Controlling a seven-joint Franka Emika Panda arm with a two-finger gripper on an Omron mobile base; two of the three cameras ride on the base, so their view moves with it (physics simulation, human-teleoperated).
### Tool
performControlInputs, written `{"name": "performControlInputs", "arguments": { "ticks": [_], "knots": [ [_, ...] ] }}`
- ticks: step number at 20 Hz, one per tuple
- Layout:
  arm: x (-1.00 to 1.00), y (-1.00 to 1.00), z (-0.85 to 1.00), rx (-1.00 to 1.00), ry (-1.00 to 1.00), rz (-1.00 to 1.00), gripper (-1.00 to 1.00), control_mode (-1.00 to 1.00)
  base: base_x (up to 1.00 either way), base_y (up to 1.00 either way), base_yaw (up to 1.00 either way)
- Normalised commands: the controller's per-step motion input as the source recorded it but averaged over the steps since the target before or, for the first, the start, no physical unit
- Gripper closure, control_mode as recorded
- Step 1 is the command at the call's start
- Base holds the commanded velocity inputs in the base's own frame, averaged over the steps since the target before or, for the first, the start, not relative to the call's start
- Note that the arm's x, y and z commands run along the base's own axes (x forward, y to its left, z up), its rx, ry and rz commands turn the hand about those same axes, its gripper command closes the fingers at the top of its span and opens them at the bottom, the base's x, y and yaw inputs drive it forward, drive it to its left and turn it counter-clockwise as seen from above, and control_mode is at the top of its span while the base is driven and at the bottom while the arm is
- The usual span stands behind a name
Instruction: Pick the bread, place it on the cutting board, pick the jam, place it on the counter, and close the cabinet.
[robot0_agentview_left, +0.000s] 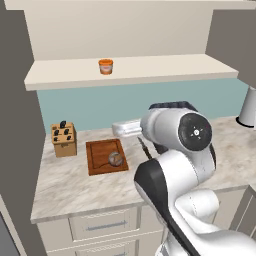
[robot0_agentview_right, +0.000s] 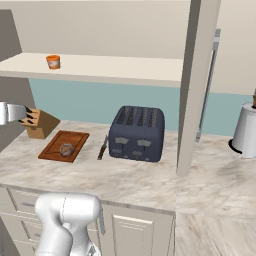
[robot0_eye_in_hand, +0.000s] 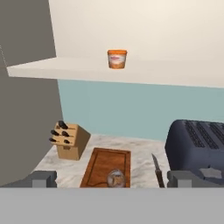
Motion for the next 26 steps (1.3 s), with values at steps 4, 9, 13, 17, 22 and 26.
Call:
{"name": "performControlInputs", "arguments": {
  "ticks": [4, 9, 13, 17, 22, 26],
  "knots": [
    [-0.29, 0.0, 0.32, 0.0, 0.0, 0.0, -1.0, -1.0, 0.0, 0.0, 0.0],
    [-0.17, 0.0, 0.31, 0.0, 0.01, -0.01, -1.0, -1.0, 0.0, 0.0, 0.0],
    [-0.09, 0.0, 0.28, 0.0, 0.03, -0.02, -1.0, -1.0, 0.0, 0.0, 0.0],
    [-0.03, 0.0, 0.23, 0.0, 0.02, -0.02, -1.0, -1.0, 0.0, 0.0, 0.0],
    [0.0, 0.0, 0.17, 0.0, 0.0, 0.0, -1.0, -1.0, 0.0, 0.0, 0.0],
    [0.0, 0.0, 0.09, 0.0, 0.0, 0.0, -1.0, -1.0, 0.0, 0.0, 0.0]
  ]
}}
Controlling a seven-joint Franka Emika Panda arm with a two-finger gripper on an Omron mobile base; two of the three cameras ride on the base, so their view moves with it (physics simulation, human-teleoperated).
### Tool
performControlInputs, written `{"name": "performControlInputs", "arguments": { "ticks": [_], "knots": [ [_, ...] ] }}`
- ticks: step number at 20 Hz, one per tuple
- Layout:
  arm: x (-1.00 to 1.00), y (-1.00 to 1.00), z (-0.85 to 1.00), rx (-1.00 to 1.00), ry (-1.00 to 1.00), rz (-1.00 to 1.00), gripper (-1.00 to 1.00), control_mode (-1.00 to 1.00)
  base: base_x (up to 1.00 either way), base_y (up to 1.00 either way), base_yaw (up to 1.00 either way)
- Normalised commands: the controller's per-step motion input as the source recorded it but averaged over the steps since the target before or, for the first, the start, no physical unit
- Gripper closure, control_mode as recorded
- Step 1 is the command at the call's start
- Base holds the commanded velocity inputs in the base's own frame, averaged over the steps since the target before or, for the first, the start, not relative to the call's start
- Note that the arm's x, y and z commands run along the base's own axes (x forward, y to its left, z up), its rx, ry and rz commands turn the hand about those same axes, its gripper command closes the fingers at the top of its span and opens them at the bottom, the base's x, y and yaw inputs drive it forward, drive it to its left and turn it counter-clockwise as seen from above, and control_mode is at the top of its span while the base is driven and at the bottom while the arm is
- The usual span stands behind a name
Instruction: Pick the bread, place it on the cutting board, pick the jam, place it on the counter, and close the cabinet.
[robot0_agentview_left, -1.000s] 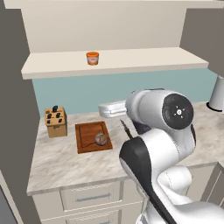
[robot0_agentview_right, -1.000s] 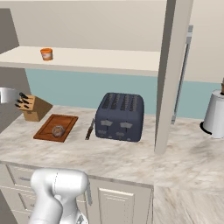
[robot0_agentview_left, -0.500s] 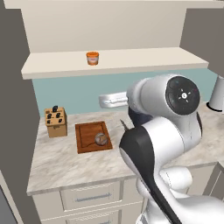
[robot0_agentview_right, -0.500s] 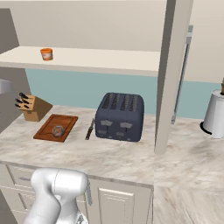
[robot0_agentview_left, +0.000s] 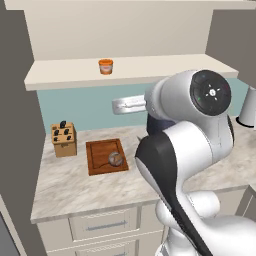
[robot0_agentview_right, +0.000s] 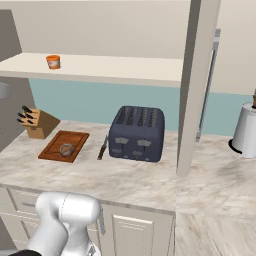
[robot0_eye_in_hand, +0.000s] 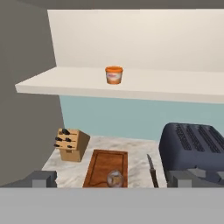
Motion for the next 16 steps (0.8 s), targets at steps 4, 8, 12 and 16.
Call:
{"name": "performControlInputs", "arguments": {
  "ticks": [4, 8, 12, 16],
  "knots": [
    [0.0, 0.0, 0.02, 0.0, 0.0, 0.0, -1.0, -1.0, 0.0, 0.0, 0.0],
    [0.03, 0.0, 0.01, 0.0, 0.0, 0.0, -1.0, -1.0, 0.0, 0.0, 0.0],
    [0.09, 0.0, 0.03, 0.0, 0.0, 0.0, -1.0, -1.0, 0.0, 0.0, 0.0],
    [0.19, 0.0, 0.04, 0.0, 0.0, 0.0, -1.0, -1.0, 0.0, 0.0, 0.0]
  ]
}}
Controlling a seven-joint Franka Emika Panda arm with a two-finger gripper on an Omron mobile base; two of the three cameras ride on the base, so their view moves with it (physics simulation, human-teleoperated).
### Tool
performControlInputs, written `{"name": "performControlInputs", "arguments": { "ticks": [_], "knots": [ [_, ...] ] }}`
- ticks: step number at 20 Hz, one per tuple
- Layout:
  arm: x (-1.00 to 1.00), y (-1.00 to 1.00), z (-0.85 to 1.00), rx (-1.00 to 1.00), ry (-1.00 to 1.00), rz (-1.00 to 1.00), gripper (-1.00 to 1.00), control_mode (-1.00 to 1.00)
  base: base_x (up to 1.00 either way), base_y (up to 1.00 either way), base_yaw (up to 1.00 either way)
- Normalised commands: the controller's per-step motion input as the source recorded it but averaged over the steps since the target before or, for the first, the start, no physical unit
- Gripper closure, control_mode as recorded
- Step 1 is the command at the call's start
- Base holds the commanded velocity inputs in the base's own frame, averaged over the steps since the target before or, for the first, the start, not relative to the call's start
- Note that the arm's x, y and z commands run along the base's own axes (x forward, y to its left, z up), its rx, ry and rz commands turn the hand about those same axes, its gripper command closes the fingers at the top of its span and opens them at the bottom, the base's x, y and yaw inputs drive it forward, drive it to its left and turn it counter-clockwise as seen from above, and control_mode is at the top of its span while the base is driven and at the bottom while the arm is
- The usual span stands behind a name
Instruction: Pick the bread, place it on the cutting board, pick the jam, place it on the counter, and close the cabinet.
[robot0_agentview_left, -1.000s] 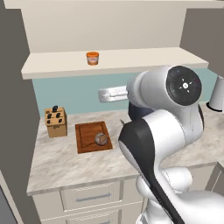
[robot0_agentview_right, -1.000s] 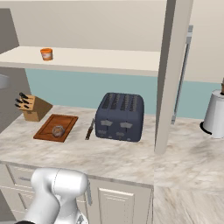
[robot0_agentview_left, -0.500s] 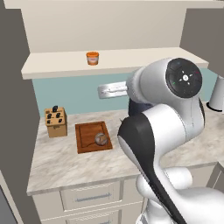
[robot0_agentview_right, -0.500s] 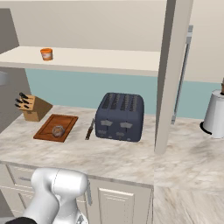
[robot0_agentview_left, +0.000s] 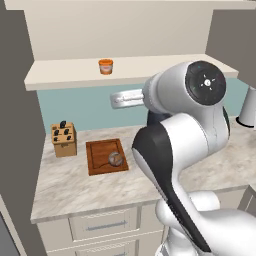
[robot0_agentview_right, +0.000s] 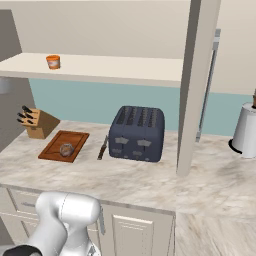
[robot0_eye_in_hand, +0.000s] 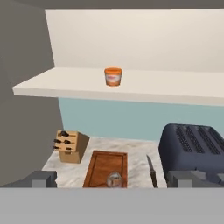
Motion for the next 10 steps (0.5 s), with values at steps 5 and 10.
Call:
{"name": "performControlInputs", "arguments": {
  "ticks": [5, 10],
  "knots": [
    [0.29, 0.0, 0.04, 0.0, 0.0, 0.0, -1.0, -1.0, 0.0, 0.0, 0.0],
    [0.34, 0.0, 0.01, 0.0, 0.0, 0.0, -1.0, -1.0, 0.0, 0.0, 0.0]
  ]
}}
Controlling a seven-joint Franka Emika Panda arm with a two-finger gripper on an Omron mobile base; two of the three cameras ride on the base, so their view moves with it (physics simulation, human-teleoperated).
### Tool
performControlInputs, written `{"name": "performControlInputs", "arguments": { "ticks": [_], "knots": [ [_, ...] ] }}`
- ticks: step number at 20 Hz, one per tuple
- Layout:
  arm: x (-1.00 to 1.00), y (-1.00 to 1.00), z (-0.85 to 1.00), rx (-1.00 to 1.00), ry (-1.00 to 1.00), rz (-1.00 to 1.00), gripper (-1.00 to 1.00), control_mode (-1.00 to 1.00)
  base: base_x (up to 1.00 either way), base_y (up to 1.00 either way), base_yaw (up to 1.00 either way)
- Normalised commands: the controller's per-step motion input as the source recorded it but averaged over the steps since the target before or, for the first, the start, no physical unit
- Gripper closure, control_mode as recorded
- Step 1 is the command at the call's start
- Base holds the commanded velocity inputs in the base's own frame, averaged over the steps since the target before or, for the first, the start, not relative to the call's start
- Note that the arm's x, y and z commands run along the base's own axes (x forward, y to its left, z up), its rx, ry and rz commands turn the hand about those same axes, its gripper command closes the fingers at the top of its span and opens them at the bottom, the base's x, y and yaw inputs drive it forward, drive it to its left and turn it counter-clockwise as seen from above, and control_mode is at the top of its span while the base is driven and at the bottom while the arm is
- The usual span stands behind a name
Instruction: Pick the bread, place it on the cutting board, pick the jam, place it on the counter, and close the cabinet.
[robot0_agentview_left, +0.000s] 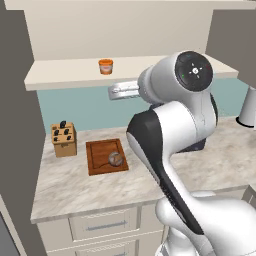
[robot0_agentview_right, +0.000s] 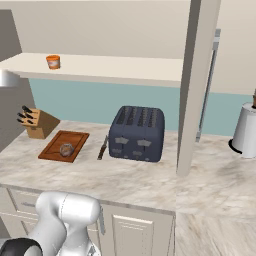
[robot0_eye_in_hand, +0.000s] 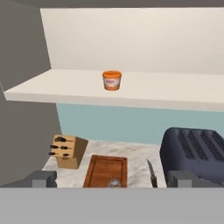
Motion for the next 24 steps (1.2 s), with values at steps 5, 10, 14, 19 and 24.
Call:
{"name": "performControlInputs", "arguments": {
  "ticks": [5, 10, 14, 19, 24],
  "knots": [
    [0.3, 0.0, 0.0, 0.0, 0.0, 0.0, -1.0, -1.0, 0.0, 0.0, 0.0],
    [0.28, 0.0, 0.0, 0.0, 0.0, 0.0, -1.0, -1.0, 0.0, 0.0, 0.0],
    [0.2, 0.0, 0.0, 0.0, 0.0, 0.0, -1.0, -1.0, 0.0, 0.0, 0.0],
    [0.16, 0.0, 0.0, 0.0, 0.0, 0.0, -1.0, -1.0, 0.0, 0.0, 0.0],
    [0.14, 0.0, 0.0, 0.0, 0.0, 0.0, -1.0, -1.0, 0.0, 0.0, 0.0]
  ]
}}
